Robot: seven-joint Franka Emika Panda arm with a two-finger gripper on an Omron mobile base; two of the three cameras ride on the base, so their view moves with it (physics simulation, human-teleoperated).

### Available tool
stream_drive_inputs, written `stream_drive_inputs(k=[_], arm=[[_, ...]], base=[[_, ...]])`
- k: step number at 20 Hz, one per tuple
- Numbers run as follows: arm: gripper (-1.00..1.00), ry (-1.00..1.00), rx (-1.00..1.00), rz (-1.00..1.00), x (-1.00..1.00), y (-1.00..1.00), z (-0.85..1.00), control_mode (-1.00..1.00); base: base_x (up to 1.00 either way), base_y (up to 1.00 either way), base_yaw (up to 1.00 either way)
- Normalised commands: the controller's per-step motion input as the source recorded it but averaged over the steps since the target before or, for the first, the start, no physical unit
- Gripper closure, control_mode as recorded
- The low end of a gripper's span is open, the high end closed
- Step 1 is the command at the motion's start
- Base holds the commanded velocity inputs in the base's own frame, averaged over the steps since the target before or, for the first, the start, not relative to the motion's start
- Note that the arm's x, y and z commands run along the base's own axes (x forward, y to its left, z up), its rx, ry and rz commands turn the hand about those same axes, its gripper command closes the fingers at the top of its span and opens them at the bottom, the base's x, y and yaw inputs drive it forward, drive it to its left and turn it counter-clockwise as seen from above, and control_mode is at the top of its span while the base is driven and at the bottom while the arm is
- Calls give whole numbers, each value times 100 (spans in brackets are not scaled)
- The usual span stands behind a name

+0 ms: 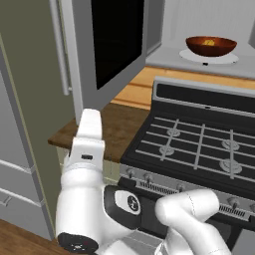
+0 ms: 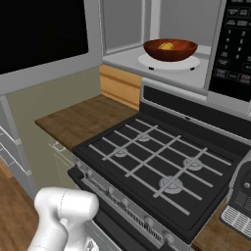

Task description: Pick the squash from the sink and place it in the bowl. Then pick the bowl and place it in the microwave. Then close the microwave door and press the start button.

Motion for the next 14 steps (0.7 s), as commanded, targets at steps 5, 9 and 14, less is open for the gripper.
stream_drive_inputs(k=[5,9,14], arm=[[-100,0,-4,-12,88,49,-23,-100],[-100,0,-8,-11,83,61,-23,-100],[-100,-1,-5,-9,63,70,-27,-100]], base=[[0,0,0],[0,0,0],[0,0,0]])
